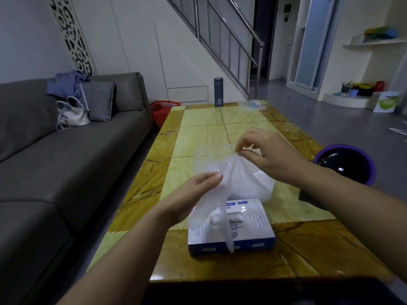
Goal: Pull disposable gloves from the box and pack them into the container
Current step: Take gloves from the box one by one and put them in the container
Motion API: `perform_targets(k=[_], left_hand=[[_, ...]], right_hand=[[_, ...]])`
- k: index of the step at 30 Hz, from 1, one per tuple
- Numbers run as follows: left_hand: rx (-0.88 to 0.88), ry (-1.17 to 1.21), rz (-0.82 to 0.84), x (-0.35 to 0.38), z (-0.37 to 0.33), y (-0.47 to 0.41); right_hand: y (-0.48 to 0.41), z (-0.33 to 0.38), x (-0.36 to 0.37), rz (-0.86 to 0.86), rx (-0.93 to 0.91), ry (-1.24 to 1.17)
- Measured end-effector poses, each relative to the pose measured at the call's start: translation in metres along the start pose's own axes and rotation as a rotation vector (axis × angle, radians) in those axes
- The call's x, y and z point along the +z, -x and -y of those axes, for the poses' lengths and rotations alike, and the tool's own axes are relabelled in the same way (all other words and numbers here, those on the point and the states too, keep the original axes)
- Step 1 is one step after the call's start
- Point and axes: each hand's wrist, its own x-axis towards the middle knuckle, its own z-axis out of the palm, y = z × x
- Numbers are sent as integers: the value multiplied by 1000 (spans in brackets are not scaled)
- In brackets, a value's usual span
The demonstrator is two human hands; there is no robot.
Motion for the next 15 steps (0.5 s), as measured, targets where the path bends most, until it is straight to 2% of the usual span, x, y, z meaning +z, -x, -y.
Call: perform_targets(k=[3,5,7,9,11,13,15], left_hand=[[-11,112,96,5,-17,-5],[29,198,99,9,-23,-8],[86,309,71,10,-27,-10],[119,428,51,4,-31,-9],[137,466,37,-2,-32,-9],[140,452,53,-7,-34,-9],[133,425,63,-10,-35,-13]], right_hand=[[1,6,-4,30,-3,-41],[3,9,-5,20,34,-97],[7,6,-5,-43,202,-198],[11,3,-4,-75,514,-437],[17,3,-1,13,785,-815],[21,6,5,98,840,-1146],[18,7,6,84,755,-1223]])
